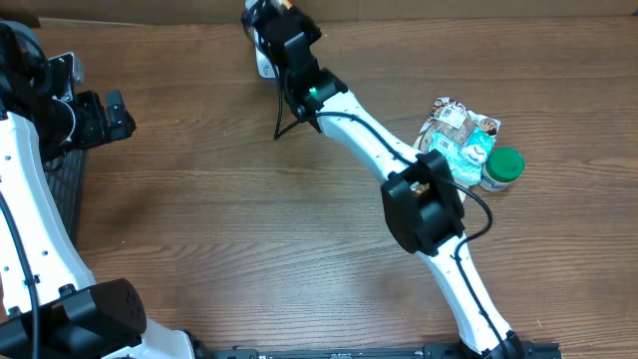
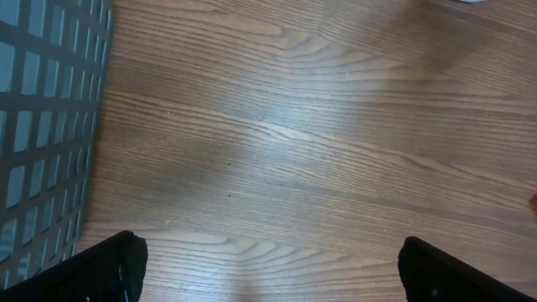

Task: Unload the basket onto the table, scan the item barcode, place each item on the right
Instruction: 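Hold the orange pack in front of the scanner face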

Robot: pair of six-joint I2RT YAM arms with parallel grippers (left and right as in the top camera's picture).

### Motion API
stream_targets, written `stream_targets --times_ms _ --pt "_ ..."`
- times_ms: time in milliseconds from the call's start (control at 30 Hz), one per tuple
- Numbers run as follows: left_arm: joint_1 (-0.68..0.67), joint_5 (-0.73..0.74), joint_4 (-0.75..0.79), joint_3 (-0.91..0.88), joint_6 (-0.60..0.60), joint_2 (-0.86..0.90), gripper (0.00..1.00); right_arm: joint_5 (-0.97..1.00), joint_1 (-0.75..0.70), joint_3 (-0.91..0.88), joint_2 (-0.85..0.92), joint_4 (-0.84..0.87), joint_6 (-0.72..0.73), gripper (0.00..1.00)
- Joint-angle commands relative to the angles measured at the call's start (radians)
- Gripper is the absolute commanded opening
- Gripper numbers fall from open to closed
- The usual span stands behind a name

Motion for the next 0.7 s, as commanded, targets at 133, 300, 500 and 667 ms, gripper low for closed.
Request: stream_targets --times_ms 133,300,500,667 --pt "0.002 0.002 0.002 0.002 0.019 0.001 1.0 -0.014 -0.002 0.002 0.056 0.018 -0.109 0.04" --pt "0.002 0.002 0.002 0.002 0.019 0.001 0.99 -0.03 -0.004 0.002 0.056 -0.042 -0.142 0.04" --pt "0.002 0.002 0.002 0.002 0.019 0.001 0.99 -0.034 -0.004 0.002 0.056 -0.075 -0.154 0.04" --pt "0.002 0.002 0.002 0.002 0.019 0.001 1.0 -0.032 -0.004 0.002 0.056 -0.075 -0.181 0.04"
